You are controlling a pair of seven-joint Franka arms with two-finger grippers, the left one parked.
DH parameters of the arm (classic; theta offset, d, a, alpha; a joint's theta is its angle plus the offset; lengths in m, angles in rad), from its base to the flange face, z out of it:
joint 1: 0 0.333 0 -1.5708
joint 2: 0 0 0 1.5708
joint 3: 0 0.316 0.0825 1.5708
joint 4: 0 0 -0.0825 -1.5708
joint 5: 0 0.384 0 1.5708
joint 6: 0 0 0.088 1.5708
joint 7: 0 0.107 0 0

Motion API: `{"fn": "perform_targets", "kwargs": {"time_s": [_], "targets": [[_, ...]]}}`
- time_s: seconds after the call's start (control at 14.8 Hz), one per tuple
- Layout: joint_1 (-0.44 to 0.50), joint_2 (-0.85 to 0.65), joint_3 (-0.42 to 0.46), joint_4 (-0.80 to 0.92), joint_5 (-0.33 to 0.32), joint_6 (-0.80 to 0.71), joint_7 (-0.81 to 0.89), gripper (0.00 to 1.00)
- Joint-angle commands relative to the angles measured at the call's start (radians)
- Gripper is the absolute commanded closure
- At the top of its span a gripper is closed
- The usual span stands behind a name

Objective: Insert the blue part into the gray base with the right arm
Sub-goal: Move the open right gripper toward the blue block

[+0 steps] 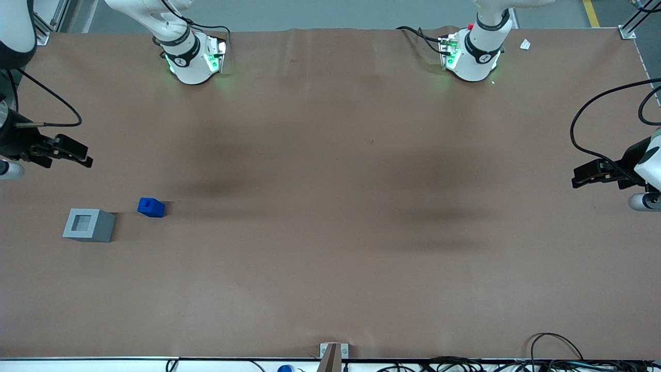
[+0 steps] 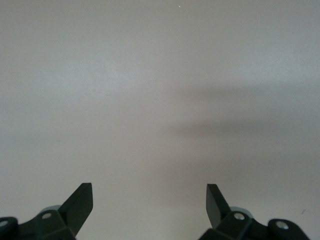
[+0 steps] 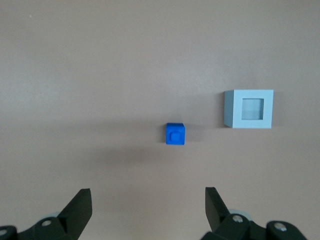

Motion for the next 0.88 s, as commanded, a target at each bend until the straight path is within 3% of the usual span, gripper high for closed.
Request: {"fn": "perform_targets", "kwargs": {"time_s": [0.0, 0.81], "targets": [[-0.005, 0.043, 0.004, -0.042, -0.010, 0.073, -0.006, 0.00], [0.002, 0.229, 0.004, -0.047, -0.033, 0.162, 0.000, 0.00]]}}
